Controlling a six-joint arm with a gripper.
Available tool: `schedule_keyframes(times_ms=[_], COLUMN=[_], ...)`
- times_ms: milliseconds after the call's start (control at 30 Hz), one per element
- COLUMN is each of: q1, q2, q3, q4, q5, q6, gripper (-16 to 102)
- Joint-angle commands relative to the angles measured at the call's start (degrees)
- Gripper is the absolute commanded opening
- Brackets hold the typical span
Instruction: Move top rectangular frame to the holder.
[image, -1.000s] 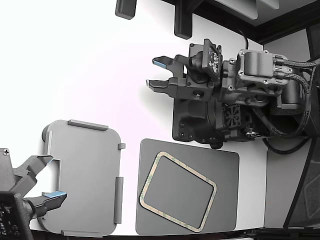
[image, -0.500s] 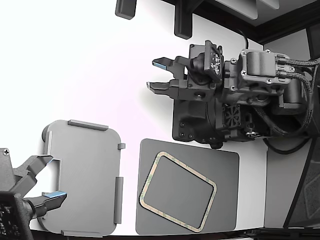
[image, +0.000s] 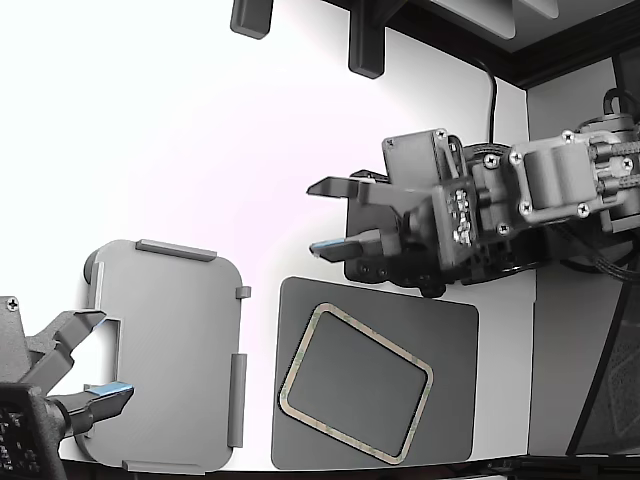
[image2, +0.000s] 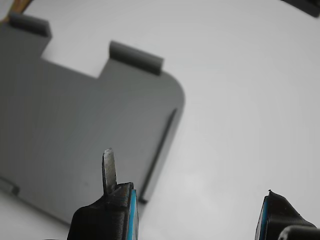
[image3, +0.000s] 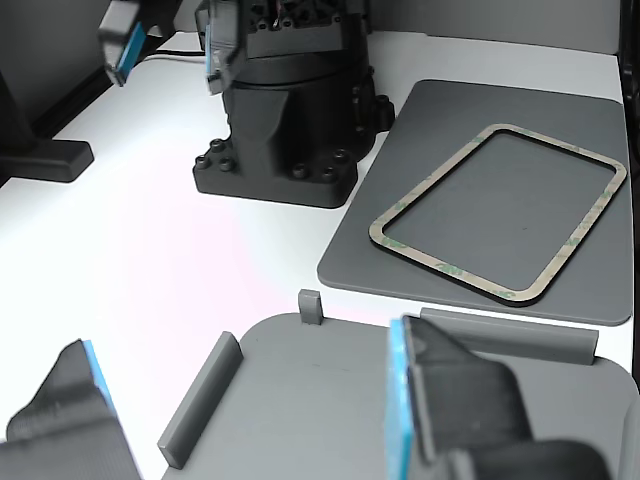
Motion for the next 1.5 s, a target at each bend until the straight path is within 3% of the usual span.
schedule_keyframes(times_ms=[0, 167, 400, 533, 700, 800, 967, 1133, 1467], q1=[6.5, 15.29, 23.82, 26.46, 29.27, 29.97, 31.38, 34.72, 35.33], q2=[-7.38, -15.47, -29.79, -37.62, -42.98, -46.05, -47.55, -49.39, -52.38], q3=[-9.49, -16.7, -26.63, -29.97, -27.95, -27.51, -24.08, -23.38, -23.99], q4=[6.15, 12.74, 21.36, 24.26, 23.73, 23.12, 18.81, 16.44, 16.7], q5=[1.67, 3.16, 1.41, -2.11, -2.37, -1.23, -1.58, 2.02, 2.72], q6=[-0.7, -1.32, -2.72, -8.44, -10.28, -8.79, -8.61, -2.81, -1.05], gripper=[100, 100, 100, 100, 100, 90, 94, 82, 80])
